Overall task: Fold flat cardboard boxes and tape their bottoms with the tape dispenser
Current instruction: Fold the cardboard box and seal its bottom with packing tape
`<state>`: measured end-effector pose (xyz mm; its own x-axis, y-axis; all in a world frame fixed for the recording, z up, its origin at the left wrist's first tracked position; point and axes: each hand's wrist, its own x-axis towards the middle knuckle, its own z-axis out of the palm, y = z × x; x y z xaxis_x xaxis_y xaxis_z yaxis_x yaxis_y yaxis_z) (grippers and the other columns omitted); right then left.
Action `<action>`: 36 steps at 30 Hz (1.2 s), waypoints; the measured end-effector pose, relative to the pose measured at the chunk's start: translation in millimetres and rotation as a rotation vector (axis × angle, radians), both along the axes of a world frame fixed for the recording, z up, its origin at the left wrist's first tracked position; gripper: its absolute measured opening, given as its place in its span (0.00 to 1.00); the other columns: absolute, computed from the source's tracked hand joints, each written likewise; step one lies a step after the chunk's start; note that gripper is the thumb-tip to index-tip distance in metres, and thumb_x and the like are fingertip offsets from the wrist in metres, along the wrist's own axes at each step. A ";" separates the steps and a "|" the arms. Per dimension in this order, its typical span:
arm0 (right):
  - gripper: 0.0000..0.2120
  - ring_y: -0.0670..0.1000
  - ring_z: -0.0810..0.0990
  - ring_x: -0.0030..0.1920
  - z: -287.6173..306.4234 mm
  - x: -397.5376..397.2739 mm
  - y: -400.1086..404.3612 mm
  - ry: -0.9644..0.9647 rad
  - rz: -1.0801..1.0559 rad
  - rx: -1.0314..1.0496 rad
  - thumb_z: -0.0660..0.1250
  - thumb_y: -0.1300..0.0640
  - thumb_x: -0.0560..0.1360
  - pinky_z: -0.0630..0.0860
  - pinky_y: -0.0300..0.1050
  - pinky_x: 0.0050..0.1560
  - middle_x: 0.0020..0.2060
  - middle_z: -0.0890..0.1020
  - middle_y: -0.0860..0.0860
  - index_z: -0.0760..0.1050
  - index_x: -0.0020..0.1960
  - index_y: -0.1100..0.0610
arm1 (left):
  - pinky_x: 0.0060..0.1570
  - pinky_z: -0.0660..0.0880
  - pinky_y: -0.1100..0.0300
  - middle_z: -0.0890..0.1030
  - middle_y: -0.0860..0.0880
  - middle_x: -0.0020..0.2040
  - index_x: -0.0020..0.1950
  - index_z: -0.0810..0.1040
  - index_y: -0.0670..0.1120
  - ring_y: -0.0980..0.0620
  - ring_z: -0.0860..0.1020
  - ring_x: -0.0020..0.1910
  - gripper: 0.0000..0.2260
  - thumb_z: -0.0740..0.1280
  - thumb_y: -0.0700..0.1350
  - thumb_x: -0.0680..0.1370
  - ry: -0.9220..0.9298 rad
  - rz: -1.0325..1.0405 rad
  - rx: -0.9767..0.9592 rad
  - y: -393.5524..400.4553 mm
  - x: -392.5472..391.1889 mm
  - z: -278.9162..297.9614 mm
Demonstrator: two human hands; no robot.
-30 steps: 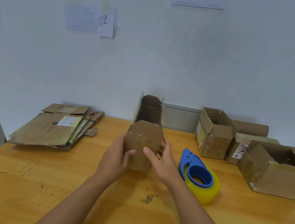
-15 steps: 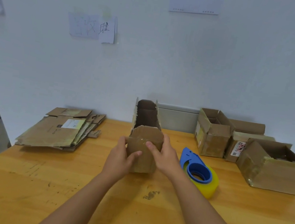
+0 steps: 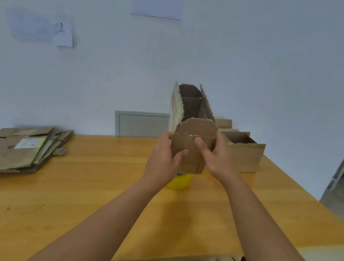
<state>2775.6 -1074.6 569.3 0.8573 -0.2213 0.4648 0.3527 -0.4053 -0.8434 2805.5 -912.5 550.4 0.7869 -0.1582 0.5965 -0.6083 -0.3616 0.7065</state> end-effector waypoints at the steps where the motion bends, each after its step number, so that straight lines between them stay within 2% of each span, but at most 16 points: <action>1: 0.25 0.47 0.77 0.60 -5.8 -10.9 -12.8 0.013 -0.015 0.005 0.67 0.40 0.77 0.77 0.54 0.61 0.59 0.79 0.43 0.67 0.71 0.45 | 0.41 0.76 0.60 0.76 0.58 0.49 0.57 0.64 0.55 0.56 0.77 0.48 0.16 0.70 0.50 0.77 0.002 -0.021 -0.008 -13.3 -8.0 -6.7; 3: 0.25 0.48 0.77 0.61 -19.8 -33.6 -35.2 0.039 -0.035 0.013 0.67 0.41 0.77 0.78 0.54 0.61 0.60 0.79 0.44 0.66 0.71 0.43 | 0.39 0.73 0.68 0.75 0.61 0.47 0.56 0.65 0.55 0.63 0.76 0.46 0.15 0.70 0.51 0.78 0.022 -0.069 -0.015 -38.0 -24.3 -23.4; 4: 0.24 0.46 0.77 0.60 -27.1 -43.9 -44.5 0.048 -0.052 0.006 0.67 0.41 0.77 0.78 0.51 0.60 0.60 0.79 0.43 0.65 0.71 0.42 | 0.40 0.74 0.68 0.75 0.60 0.48 0.57 0.65 0.54 0.62 0.77 0.47 0.15 0.70 0.51 0.78 0.043 -0.097 -0.011 -48.8 -31.6 -32.1; 7: 0.24 0.40 0.78 0.57 -46.7 -68.3 -66.2 0.083 -0.101 0.016 0.67 0.40 0.77 0.78 0.36 0.50 0.57 0.78 0.36 0.65 0.71 0.39 | 0.46 0.79 0.55 0.76 0.54 0.53 0.59 0.64 0.55 0.54 0.77 0.51 0.16 0.69 0.53 0.78 0.107 -0.144 0.025 -75.5 -47.9 -53.7; 10: 0.22 0.34 0.77 0.54 -61.1 -81.9 -84.4 0.166 -0.094 0.044 0.67 0.39 0.77 0.76 0.29 0.44 0.55 0.76 0.30 0.63 0.67 0.31 | 0.51 0.79 0.56 0.73 0.56 0.57 0.61 0.63 0.55 0.53 0.76 0.56 0.17 0.69 0.54 0.78 0.164 -0.157 0.063 -95.7 -61.7 -69.6; 14: 0.27 0.37 0.74 0.56 -76.1 -93.4 -105.0 0.251 -0.081 0.009 0.63 0.32 0.74 0.72 0.30 0.48 0.58 0.72 0.29 0.57 0.70 0.31 | 0.61 0.70 0.65 0.66 0.53 0.71 0.76 0.54 0.51 0.56 0.69 0.66 0.31 0.67 0.53 0.79 0.163 -0.196 0.205 -106.4 -78.4 -89.8; 16: 0.32 0.44 0.74 0.62 -81.8 -92.4 -114.0 0.240 -0.141 0.008 0.62 0.31 0.74 0.75 0.35 0.53 0.63 0.73 0.36 0.57 0.74 0.37 | 0.67 0.65 0.62 0.56 0.53 0.78 0.80 0.45 0.52 0.53 0.63 0.73 0.38 0.66 0.52 0.79 0.191 -0.246 0.275 -110.3 -82.5 -95.0; 18: 0.32 0.51 0.73 0.67 -86.2 -86.2 -119.5 0.198 -0.327 0.005 0.62 0.36 0.78 0.76 0.44 0.59 0.69 0.71 0.46 0.57 0.77 0.44 | 0.69 0.61 0.63 0.47 0.54 0.81 0.80 0.39 0.53 0.52 0.56 0.77 0.41 0.65 0.53 0.78 0.251 -0.331 0.378 -117.5 -85.2 -98.4; 20: 0.29 0.55 0.73 0.67 -89.7 -82.5 -119.8 0.140 -0.598 0.024 0.62 0.40 0.80 0.75 0.47 0.59 0.71 0.69 0.51 0.59 0.77 0.49 | 0.65 0.58 0.66 0.44 0.55 0.81 0.81 0.40 0.53 0.53 0.54 0.78 0.40 0.63 0.55 0.78 0.235 -0.430 0.524 -126.0 -87.8 -101.2; 22: 0.27 0.54 0.75 0.65 -95.8 -84.9 -117.5 0.054 -0.756 0.102 0.59 0.39 0.80 0.76 0.46 0.57 0.68 0.71 0.52 0.62 0.74 0.51 | 0.65 0.57 0.65 0.51 0.56 0.81 0.80 0.50 0.57 0.54 0.56 0.78 0.34 0.63 0.55 0.77 0.168 -0.471 0.571 -129.4 -83.0 -100.4; 25: 0.36 0.48 0.76 0.58 -107.8 -92.1 -107.2 -0.027 -0.673 0.141 0.54 0.25 0.73 0.73 0.36 0.46 0.61 0.73 0.47 0.62 0.72 0.47 | 0.70 0.66 0.56 0.68 0.53 0.74 0.76 0.64 0.56 0.52 0.67 0.72 0.25 0.64 0.51 0.80 0.167 -0.316 0.378 -123.7 -56.6 -91.2; 27: 0.42 0.45 0.73 0.59 -116.5 -90.7 -99.5 0.017 -0.616 0.057 0.56 0.21 0.69 0.72 0.38 0.49 0.62 0.70 0.43 0.59 0.73 0.46 | 0.68 0.71 0.51 0.69 0.49 0.72 0.76 0.64 0.51 0.50 0.69 0.70 0.25 0.66 0.46 0.80 0.220 -0.178 0.242 -116.0 -30.4 -82.1; 30: 0.39 0.48 0.70 0.62 -127.8 -79.3 -100.7 0.094 -0.667 -0.152 0.64 0.30 0.73 0.72 0.43 0.53 0.65 0.67 0.48 0.55 0.76 0.48 | 0.67 0.66 0.55 0.65 0.47 0.75 0.78 0.59 0.49 0.48 0.65 0.73 0.30 0.68 0.46 0.79 0.271 -0.080 0.123 -106.5 5.4 -69.3; 33: 0.34 0.54 0.74 0.63 -130.1 -71.1 -114.8 0.109 -0.713 -0.245 0.63 0.38 0.78 0.74 0.44 0.52 0.69 0.66 0.54 0.56 0.76 0.52 | 0.72 0.61 0.48 0.55 0.48 0.80 0.81 0.48 0.50 0.46 0.56 0.78 0.40 0.71 0.50 0.77 0.398 -0.011 0.062 -104.1 34.9 -60.7; 35: 0.31 0.53 0.75 0.60 -130.8 -68.9 -129.5 0.124 -0.704 -0.315 0.60 0.40 0.80 0.74 0.42 0.49 0.68 0.66 0.54 0.56 0.77 0.53 | 0.72 0.64 0.47 0.57 0.49 0.80 0.81 0.47 0.50 0.45 0.58 0.78 0.42 0.72 0.52 0.77 0.481 -0.048 0.078 -106.3 48.0 -59.7; 36: 0.30 0.52 0.75 0.59 -130.9 -67.6 -137.1 0.133 -0.709 -0.355 0.59 0.41 0.81 0.74 0.41 0.49 0.67 0.66 0.54 0.56 0.78 0.53 | 0.68 0.70 0.48 0.62 0.50 0.78 0.81 0.51 0.51 0.45 0.63 0.76 0.39 0.71 0.53 0.77 0.512 -0.094 0.084 -109.2 51.0 -61.0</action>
